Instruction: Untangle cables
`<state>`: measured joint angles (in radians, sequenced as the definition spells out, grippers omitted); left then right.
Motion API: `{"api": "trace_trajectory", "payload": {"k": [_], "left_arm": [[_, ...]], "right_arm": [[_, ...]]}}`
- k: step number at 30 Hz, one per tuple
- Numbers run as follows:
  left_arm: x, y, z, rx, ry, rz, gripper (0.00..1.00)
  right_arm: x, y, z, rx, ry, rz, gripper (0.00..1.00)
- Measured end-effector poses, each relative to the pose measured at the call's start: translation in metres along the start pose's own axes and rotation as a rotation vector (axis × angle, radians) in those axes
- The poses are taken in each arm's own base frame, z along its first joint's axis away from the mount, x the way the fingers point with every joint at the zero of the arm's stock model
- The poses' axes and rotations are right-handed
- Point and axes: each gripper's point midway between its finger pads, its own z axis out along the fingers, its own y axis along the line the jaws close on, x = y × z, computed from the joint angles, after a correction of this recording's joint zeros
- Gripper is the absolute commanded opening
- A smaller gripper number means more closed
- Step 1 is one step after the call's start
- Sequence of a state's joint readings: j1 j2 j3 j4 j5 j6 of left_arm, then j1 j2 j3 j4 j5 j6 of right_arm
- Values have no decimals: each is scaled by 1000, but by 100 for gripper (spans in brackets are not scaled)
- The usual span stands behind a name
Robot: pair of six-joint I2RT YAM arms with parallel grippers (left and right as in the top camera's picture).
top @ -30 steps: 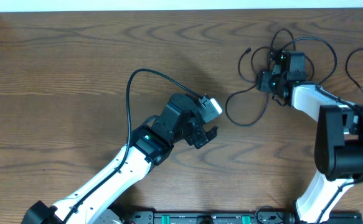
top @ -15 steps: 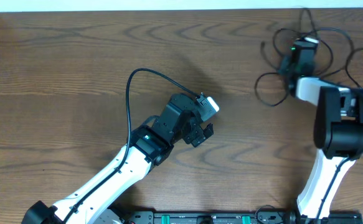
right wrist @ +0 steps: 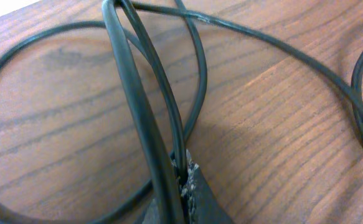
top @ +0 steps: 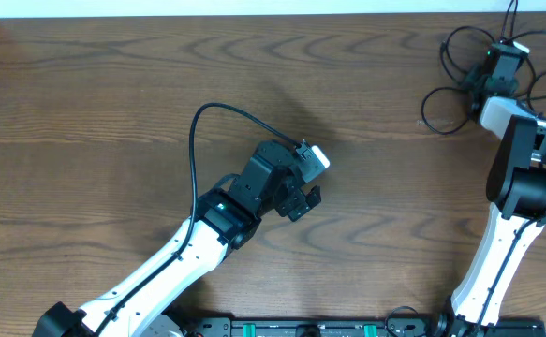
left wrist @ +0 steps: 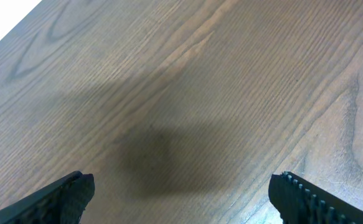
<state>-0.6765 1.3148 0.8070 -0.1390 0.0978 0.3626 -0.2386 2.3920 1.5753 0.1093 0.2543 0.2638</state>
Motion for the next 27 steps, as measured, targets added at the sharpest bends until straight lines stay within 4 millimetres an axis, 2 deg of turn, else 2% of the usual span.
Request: {"api": "trace_trajectory", "payload": {"k": [2, 5, 8, 10, 11, 13, 14, 15, 16, 17, 18, 19, 20, 22, 23, 27], "left_arm": [[0, 0, 0, 0, 0, 0, 95], [0, 0, 0, 0, 0, 0, 95], [0, 0, 0, 0, 0, 0, 95], [0, 0, 0, 0, 1, 0, 95], [0, 0, 0, 0, 0, 0, 95], [0, 0, 0, 0, 1, 0, 95], [0, 0, 0, 0, 1, 0, 95], [1, 0, 0, 1, 2, 0, 95], [0, 0, 0, 0, 1, 0, 95], [0, 0, 0, 1, 2, 0, 95], [1, 0, 0, 1, 2, 0, 95], [1, 0, 0, 0, 4, 0, 95], [1, 0, 0, 0, 3, 0, 95], [1, 0, 0, 0, 3, 0, 95], [1, 0, 0, 1, 2, 0, 95], [1, 0, 0, -1, 3, 0, 95]], "right_arm": [[1, -2, -3, 22, 77, -38, 52], [1, -7, -12, 21, 154, -104, 77], [4, -11, -29, 2, 223, -181, 93], [-7, -10, -47, -14, 231, -210, 94], [-31, -6, -74, -42, 203, -218, 96], [-66, -1, -106, -80, 137, -211, 96], [-94, 4, -143, -124, 89, -207, 96], [-112, 6, -164, -149, 48, -201, 96], [-131, 8, -194, -183, 6, -196, 96], [-141, 9, -214, -205, -15, -195, 99], [-147, 11, -242, -239, -24, -197, 99], [-148, 11, -267, -266, -15, -204, 99], [-142, 12, -280, -279, 11, -212, 99], [-121, 12, -303, -299, 91, -233, 99], [-100, 11, -318, -308, 172, -251, 99], [-73, 11, -339, -325, 274, -278, 99]]}}
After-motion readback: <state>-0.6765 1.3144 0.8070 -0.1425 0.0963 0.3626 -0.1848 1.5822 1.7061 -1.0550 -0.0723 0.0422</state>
